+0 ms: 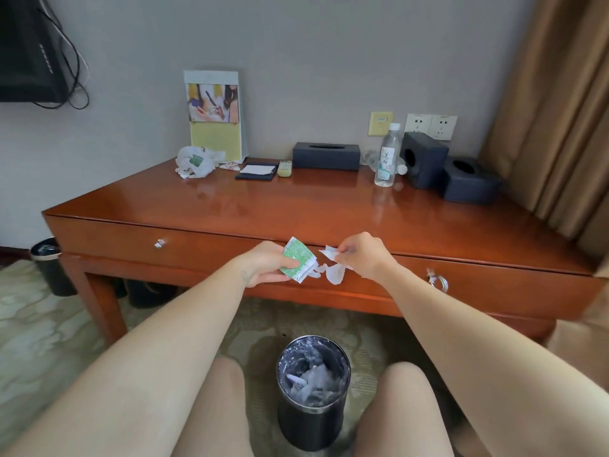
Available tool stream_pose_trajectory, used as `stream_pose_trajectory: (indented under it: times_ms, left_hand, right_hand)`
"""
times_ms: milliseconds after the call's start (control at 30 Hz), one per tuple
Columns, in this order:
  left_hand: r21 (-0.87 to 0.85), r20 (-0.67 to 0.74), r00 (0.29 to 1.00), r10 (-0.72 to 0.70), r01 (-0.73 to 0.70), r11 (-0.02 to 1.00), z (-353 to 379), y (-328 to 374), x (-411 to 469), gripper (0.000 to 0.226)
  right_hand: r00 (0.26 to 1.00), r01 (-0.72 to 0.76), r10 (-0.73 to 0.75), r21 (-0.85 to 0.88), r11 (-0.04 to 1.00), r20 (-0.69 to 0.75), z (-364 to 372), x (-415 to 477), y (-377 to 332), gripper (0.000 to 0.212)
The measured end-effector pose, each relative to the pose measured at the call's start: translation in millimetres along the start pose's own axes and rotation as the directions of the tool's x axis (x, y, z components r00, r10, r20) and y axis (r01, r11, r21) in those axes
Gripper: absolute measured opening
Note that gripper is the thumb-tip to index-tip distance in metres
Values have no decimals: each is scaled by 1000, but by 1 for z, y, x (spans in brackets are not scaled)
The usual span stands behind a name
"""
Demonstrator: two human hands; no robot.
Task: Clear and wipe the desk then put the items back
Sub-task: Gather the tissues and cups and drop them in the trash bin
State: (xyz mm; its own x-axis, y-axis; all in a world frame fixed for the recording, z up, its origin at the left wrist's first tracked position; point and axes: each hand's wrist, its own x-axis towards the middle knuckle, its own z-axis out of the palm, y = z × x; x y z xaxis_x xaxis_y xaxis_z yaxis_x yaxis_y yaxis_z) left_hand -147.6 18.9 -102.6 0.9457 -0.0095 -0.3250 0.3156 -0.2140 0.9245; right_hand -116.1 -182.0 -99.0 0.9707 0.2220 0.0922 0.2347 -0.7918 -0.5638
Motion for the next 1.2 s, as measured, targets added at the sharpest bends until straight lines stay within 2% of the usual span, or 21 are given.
stream_pose_trajectory:
  times_ms: [167,533,800,1000,1200]
  left_hand:
    - [4,12,1000,-11,10,1000,22,-30,-9,37]
    - [-71,71,982,-176,181,981,44,-106,24,28]
    - [-151,50,943,-330,334,930,56,-188,70,16]
    - [-261,4,897,-442,428,865,62,-244,109,22]
    - [-280,14,853,-522,505,816,72,-269,144,26]
  right_hand:
    - [1000,-20,20,-2,1000,11,15,-25,20,13]
    - [982,-124,119,27,992,149,79,-42,74,15]
    - [914,-310,290,25,951,283,150,-26,125,15]
    - [847,-455,410,63,888,338,196,-1,159,17]
    - [811,-522,464,80,849,357,234,24,182,24]
